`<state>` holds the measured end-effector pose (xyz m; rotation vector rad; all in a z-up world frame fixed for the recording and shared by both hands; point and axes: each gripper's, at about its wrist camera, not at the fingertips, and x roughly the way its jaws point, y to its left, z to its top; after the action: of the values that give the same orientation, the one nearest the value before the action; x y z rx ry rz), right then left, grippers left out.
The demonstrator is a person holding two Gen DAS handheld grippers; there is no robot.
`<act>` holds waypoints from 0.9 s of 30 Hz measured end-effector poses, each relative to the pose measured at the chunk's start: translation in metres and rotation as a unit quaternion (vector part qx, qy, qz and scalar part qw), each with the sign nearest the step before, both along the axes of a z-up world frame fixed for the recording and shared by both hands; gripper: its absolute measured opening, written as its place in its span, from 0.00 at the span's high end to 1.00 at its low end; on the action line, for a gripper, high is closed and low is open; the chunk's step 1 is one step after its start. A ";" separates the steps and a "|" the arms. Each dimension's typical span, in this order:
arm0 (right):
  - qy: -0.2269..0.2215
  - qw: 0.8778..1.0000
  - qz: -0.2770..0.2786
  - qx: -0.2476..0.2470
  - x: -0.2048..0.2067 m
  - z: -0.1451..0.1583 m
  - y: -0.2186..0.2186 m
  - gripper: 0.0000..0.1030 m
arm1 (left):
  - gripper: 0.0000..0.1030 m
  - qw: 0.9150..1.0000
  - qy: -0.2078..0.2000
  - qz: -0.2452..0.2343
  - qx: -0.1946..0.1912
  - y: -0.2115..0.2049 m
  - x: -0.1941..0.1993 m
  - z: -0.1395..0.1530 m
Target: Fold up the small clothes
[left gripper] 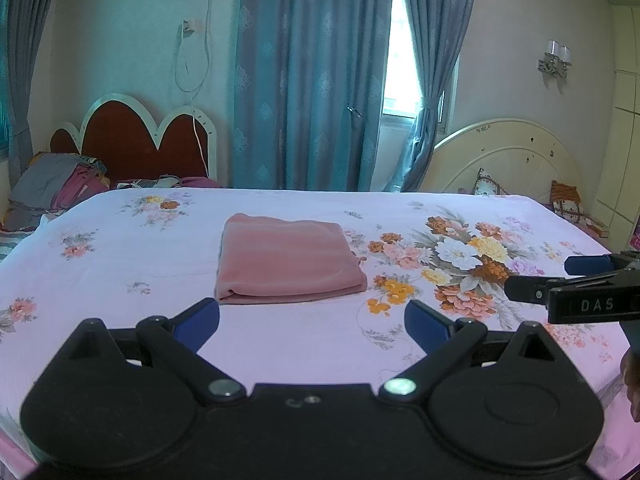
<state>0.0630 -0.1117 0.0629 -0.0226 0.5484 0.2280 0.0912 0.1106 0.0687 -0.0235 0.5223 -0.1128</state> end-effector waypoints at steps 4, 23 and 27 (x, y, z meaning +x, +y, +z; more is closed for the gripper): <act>0.001 1.000 0.000 0.001 0.003 -0.001 -0.001 0.02 | 0.04 1.000 0.000 -0.001 0.000 0.002 0.001 0.000; -0.003 1.000 0.001 0.000 0.008 0.000 0.007 0.02 | 0.04 1.000 0.000 -0.006 0.000 0.012 0.004 -0.001; -0.003 1.000 0.000 0.001 0.008 0.001 0.008 0.02 | 0.04 1.000 0.000 -0.006 0.000 0.012 0.005 -0.001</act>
<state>0.0710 -0.1037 0.0641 -0.0213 0.5419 0.2281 0.0961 0.1229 0.0676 -0.0209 0.5234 -0.1238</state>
